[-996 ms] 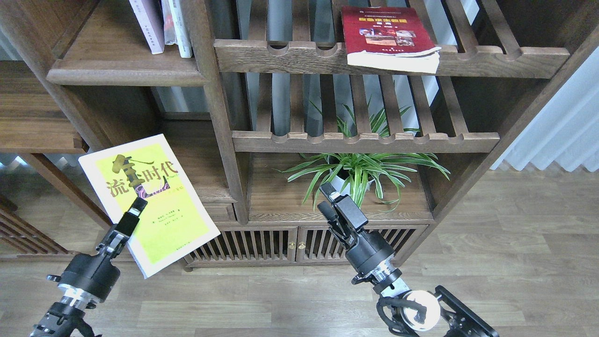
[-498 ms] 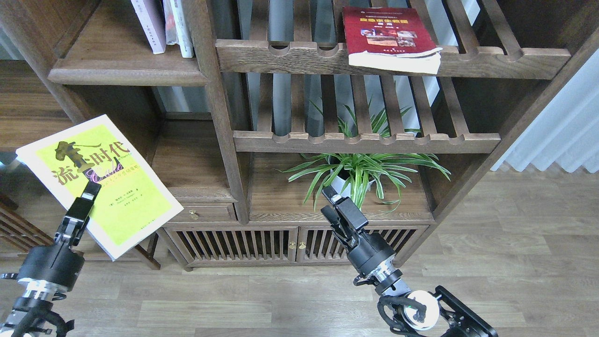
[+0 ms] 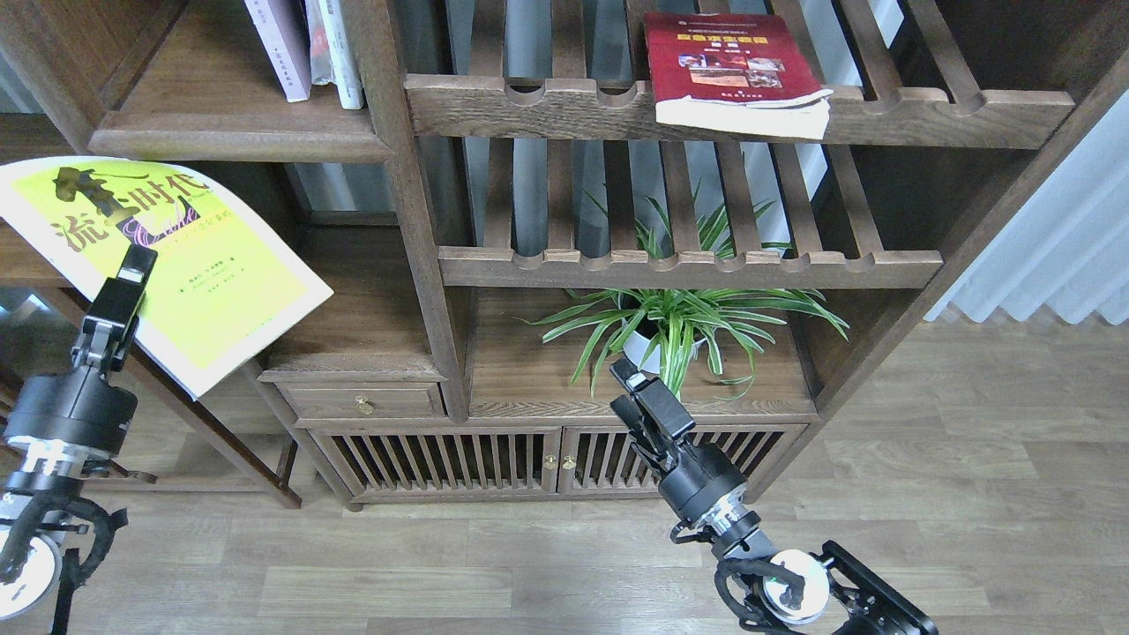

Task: Organize books on shelf
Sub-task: 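Lift the yellow book with the left gripper up toward the upper shelf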

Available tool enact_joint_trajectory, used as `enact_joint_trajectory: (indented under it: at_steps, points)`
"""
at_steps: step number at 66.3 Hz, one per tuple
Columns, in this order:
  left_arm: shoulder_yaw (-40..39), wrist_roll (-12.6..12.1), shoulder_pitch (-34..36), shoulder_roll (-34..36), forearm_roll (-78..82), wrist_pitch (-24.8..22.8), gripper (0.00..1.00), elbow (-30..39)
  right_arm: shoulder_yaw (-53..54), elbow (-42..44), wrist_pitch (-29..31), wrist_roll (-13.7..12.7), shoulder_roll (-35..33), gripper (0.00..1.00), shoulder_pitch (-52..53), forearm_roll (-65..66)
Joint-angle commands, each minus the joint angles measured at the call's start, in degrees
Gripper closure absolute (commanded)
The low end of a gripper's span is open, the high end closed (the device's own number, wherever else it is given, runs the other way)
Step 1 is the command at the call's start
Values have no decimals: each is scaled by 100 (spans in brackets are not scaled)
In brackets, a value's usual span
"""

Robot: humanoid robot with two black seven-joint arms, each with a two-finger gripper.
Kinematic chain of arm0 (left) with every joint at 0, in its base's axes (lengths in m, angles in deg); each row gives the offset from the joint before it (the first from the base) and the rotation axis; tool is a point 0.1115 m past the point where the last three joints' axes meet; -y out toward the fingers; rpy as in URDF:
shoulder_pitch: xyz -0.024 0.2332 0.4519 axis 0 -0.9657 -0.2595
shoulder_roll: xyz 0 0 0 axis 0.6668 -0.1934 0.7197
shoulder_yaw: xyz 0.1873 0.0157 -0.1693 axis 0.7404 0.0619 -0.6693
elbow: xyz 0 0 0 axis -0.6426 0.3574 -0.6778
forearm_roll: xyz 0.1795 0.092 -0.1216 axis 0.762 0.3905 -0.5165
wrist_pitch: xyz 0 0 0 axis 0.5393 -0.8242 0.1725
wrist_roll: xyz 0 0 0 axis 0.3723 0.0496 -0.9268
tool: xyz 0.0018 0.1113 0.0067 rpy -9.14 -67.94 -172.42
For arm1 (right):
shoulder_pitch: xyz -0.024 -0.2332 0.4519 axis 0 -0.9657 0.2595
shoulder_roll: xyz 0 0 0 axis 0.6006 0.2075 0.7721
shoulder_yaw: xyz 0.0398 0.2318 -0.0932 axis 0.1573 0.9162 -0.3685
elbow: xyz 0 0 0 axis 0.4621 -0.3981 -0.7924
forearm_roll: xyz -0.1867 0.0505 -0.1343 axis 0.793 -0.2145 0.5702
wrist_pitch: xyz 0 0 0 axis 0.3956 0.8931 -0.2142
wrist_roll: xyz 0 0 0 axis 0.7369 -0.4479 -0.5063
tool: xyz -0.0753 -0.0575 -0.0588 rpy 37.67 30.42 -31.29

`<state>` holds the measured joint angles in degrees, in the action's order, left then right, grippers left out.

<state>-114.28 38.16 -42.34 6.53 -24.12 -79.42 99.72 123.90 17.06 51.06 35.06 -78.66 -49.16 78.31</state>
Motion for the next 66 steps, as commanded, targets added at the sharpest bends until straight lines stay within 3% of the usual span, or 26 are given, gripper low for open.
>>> enact_joint_trajectory:
  at_steps: [1, 18, 32, 66]
  points:
    - [-4, -144, 268, 1, 3, 0, 100, -32, 0, 5, 0, -1, 0, 1, 11, 0]
    - [-100, -688, 1244, 1, 20, 0, 100, -453, -18, 5, 0, -1, 0, 1, 12, 9]
    - [-100, -917, 1718, 1, 82, 0, 100, -480, -26, 5, 0, -1, 0, 1, 20, 9]
    - [-100, -961, 2422, 1, 363, 0, 100, -621, -70, 5, 0, -1, 0, 1, 11, 9]
